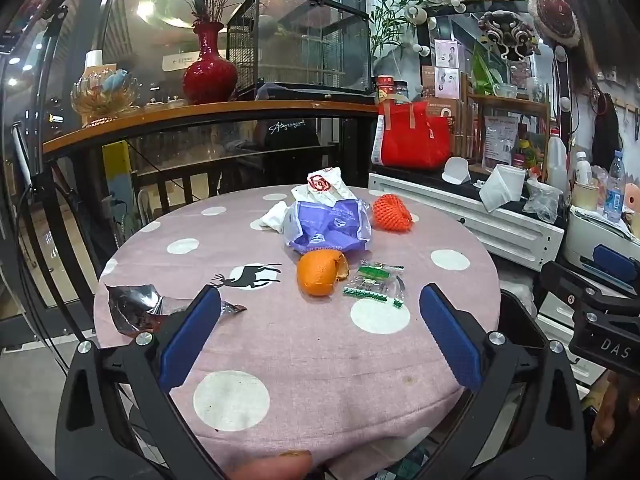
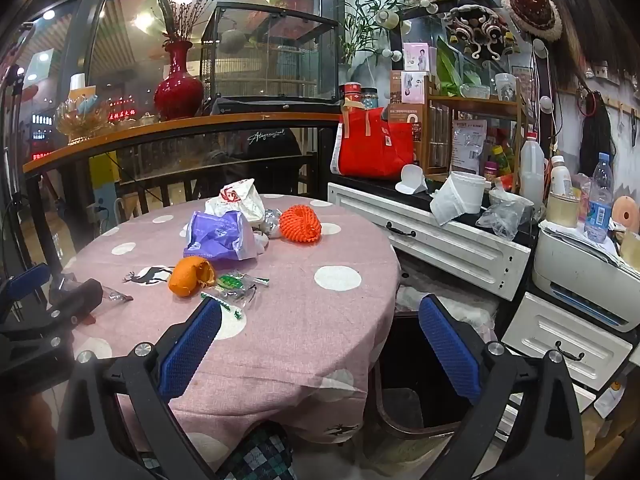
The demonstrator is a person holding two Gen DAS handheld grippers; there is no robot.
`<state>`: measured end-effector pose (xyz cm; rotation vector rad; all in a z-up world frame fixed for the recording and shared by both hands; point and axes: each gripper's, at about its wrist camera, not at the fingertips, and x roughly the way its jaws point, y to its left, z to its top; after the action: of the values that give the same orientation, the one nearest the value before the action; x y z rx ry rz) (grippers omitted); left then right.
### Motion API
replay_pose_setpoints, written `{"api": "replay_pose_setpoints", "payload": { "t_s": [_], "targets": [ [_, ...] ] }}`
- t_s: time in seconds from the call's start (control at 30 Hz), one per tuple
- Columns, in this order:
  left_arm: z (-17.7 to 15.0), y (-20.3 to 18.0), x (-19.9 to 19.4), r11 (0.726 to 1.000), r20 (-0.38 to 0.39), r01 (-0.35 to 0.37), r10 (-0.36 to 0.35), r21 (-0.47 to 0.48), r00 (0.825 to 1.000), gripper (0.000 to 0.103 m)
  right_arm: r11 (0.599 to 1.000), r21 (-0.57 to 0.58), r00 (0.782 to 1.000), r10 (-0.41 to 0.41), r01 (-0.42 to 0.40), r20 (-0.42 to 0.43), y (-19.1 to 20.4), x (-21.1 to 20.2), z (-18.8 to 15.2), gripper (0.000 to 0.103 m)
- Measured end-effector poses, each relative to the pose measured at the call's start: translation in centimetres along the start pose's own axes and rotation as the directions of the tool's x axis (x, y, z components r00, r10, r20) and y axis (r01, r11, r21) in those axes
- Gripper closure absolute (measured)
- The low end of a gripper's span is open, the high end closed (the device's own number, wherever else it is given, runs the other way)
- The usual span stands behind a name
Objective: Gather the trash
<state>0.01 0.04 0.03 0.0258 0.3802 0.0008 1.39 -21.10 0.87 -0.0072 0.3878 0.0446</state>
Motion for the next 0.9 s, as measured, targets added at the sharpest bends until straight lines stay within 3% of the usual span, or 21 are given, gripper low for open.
{"api": "replay_pose_setpoints", "payload": {
  "t_s": [0.9],
  "targets": [
    [0.0,0.4,0.0,1.000,-0.005,0.001,-0.001,-0.015,1.000,0.005,1.000,0.004,1.000,0.001,-0.001,0.002,0.0,0.0,0.0,0.005]
  ]
}}
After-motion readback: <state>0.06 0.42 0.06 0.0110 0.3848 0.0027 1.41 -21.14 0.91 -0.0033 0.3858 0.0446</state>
